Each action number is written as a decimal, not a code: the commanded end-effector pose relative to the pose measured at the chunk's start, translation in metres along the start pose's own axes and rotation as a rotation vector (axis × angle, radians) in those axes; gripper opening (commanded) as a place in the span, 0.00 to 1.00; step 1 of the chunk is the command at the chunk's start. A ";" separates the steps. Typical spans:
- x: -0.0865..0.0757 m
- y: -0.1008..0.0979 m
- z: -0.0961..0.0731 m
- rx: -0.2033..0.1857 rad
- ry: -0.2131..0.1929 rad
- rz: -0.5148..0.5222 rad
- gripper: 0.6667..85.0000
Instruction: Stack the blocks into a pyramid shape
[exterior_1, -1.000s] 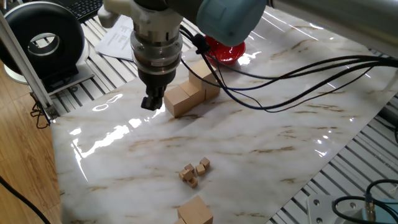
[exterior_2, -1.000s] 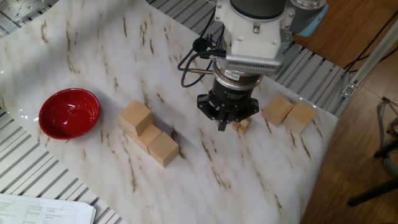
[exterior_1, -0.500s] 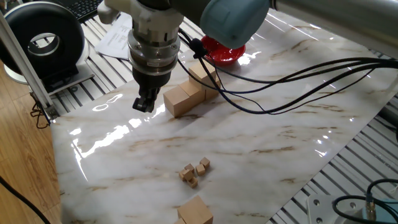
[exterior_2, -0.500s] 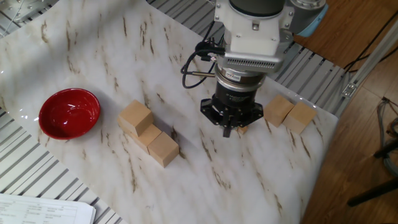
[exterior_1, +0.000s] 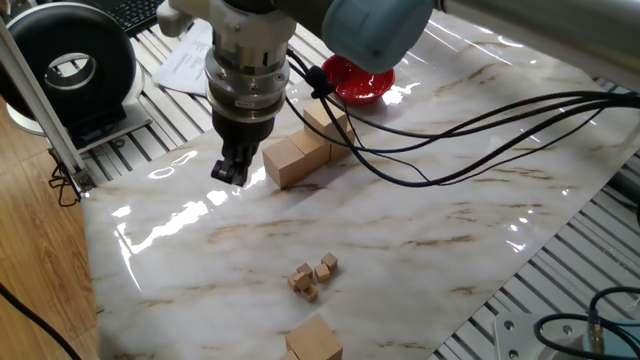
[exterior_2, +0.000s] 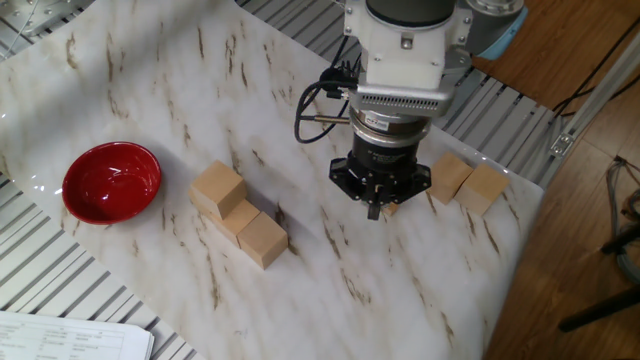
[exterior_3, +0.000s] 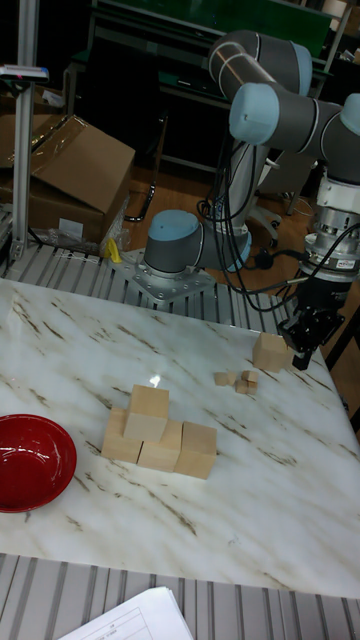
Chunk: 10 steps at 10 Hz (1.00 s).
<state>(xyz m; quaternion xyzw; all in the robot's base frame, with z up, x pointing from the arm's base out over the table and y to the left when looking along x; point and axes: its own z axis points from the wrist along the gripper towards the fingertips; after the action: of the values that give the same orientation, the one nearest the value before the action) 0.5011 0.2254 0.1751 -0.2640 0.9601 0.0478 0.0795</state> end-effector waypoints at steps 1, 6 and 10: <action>0.002 0.007 -0.004 -0.024 0.009 0.012 0.01; 0.031 0.026 -0.013 -0.010 0.041 -0.001 0.01; 0.061 0.048 -0.002 0.045 0.009 -0.004 0.01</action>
<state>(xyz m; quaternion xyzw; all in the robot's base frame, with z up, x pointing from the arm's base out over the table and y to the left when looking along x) 0.4459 0.2311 0.1726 -0.2651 0.9611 0.0297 0.0724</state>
